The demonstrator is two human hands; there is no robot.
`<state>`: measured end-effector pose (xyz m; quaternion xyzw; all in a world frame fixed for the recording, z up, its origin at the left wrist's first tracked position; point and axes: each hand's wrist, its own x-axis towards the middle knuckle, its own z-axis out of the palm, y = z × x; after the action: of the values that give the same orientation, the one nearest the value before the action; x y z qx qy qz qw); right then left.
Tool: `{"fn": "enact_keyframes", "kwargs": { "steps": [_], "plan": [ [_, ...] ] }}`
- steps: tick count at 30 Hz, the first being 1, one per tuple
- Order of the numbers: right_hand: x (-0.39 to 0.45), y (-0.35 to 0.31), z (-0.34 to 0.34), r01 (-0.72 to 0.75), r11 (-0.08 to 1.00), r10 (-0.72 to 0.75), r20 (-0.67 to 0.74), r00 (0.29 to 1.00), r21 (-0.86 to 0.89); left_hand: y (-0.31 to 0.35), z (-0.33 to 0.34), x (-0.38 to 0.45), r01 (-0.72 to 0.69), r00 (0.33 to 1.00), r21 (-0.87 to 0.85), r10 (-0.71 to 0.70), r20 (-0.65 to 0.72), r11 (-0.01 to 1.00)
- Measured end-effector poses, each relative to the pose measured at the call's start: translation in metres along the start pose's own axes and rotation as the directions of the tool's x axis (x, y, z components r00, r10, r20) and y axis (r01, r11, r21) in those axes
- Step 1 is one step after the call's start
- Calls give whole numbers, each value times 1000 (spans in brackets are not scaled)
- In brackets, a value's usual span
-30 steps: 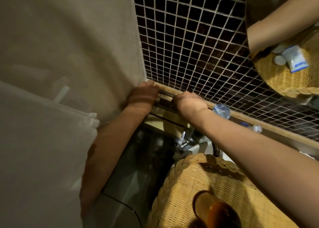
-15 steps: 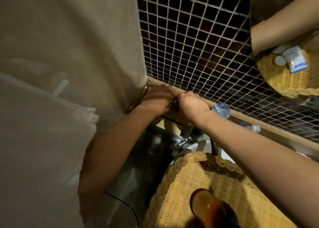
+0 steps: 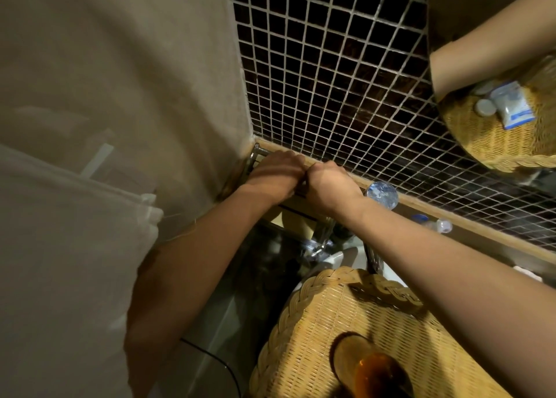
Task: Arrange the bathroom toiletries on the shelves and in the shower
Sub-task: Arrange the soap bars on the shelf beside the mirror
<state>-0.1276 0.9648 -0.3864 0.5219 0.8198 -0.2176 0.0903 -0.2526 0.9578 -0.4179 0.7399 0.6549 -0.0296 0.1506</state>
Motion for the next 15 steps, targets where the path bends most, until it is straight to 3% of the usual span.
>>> {"fn": "enact_keyframes", "kwargs": {
  "steps": [15],
  "plan": [
    [-1,2,3,-38,999,37,12,999,24,8,5,-6,90,996,-97,-92,-12,991]
  ]
}}
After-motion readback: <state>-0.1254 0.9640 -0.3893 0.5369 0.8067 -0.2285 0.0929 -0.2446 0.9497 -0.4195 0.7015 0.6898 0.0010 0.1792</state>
